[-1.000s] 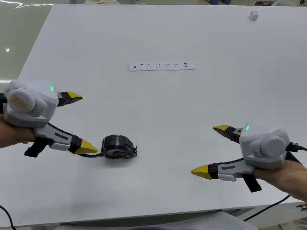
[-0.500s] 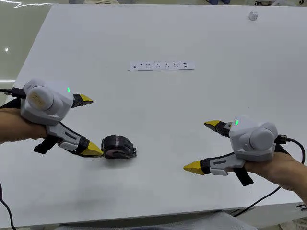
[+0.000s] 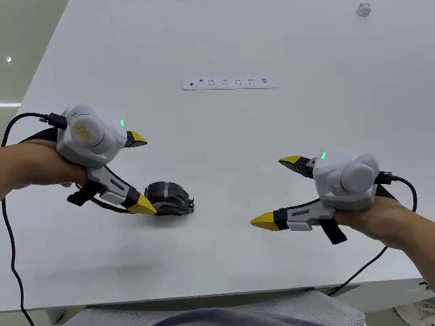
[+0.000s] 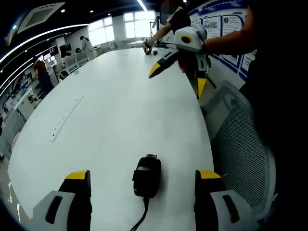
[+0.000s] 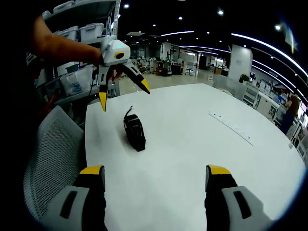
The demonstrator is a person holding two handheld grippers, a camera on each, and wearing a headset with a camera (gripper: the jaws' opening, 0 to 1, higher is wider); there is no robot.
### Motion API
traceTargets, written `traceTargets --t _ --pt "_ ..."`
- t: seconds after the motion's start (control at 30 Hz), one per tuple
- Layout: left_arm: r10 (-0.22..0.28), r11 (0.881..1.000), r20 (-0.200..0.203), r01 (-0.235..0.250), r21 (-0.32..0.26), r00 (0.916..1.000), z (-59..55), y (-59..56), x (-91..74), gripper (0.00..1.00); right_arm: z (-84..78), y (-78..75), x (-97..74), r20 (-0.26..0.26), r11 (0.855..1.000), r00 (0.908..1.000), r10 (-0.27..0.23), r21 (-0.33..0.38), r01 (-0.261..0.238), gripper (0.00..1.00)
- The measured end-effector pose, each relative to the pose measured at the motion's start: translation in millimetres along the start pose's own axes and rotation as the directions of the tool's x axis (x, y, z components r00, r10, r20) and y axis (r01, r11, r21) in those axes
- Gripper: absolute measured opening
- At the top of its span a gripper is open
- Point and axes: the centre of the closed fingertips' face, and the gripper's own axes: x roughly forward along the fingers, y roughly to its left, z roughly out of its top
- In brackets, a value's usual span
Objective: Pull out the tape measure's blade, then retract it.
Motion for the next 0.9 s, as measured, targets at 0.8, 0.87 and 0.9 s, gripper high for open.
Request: traceTargets --t 0.8,0.87,0.9 --pt "-0.068 0.996 -0.113 0.074 0.047 0.9912 -14.8 -8.2 35.7 0.71 7.7 2.9 25.2 -0.016 0.997 0.9982 0.057 -0.041 -0.058 0.87" --pt "-0.082 0.994 -0.135 0.090 0.054 0.9875 -19.3 -11.5 38.9 0.69 9.4 4.0 26.9 -0.014 0.997 0.9981 0.060 -0.039 -0.061 0.87" --pt "-0.088 0.994 -0.140 0.096 0.055 0.9862 -20.6 -12.9 40.1 0.68 9.9 4.2 27.4 -0.013 0.997 0.9980 0.061 -0.039 -0.062 0.87"
